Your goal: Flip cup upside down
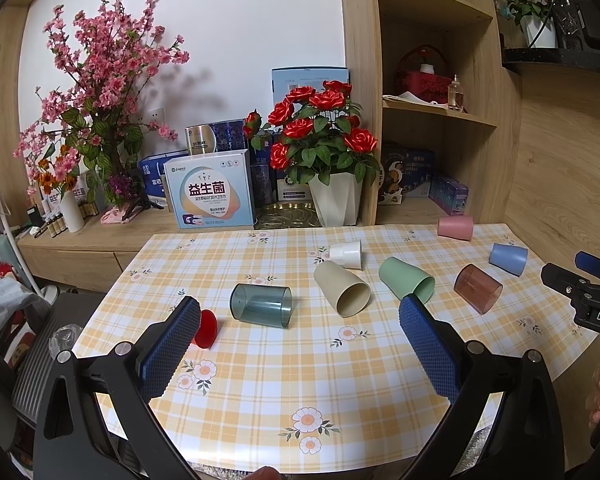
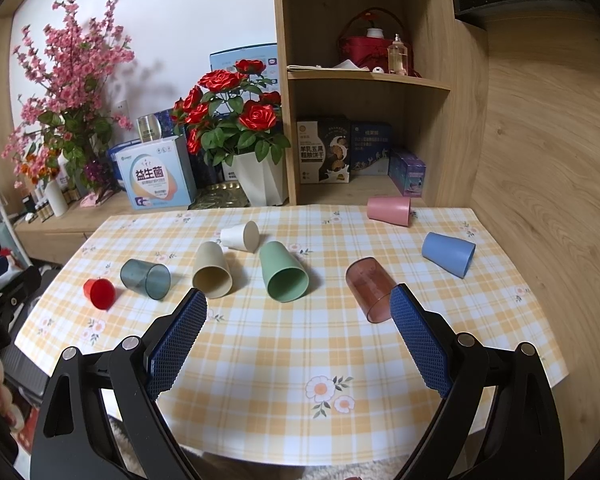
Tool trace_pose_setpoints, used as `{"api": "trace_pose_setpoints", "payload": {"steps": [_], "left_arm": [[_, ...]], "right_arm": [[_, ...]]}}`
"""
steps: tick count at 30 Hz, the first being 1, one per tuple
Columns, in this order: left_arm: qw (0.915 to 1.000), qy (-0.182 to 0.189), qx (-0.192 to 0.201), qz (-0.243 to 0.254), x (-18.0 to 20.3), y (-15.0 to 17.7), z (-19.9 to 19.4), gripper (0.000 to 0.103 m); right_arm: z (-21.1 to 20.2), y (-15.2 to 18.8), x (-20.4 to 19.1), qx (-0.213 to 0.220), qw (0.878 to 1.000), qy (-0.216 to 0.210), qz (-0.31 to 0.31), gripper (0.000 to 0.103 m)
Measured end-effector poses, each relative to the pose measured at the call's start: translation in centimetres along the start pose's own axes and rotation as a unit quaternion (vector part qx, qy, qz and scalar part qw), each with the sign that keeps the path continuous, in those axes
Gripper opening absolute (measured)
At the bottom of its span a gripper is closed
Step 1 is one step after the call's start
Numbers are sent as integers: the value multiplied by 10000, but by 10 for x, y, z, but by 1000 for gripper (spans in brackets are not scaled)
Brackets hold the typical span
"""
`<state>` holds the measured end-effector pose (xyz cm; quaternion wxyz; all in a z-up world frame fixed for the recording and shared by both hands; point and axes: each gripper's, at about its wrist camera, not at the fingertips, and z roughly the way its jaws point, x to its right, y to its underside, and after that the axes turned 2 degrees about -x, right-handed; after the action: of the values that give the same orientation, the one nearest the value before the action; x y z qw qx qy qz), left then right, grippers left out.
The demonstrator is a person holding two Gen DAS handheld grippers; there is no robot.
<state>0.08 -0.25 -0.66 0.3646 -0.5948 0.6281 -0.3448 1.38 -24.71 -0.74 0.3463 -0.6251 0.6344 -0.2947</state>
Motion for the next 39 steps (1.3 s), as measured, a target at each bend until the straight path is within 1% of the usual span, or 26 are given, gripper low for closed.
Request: {"api": "trace_pose_setpoints", "payload": {"steps": [33, 39], "left_arm": [[10000, 2, -14, -7, -1, -1, 0, 97], [10000, 1, -57, -28, 0, 13, 5, 97]], "right_arm": [[0, 3, 3, -22, 10000, 3, 14, 90], [4, 8, 6, -59, 10000, 6, 38, 90]]}}
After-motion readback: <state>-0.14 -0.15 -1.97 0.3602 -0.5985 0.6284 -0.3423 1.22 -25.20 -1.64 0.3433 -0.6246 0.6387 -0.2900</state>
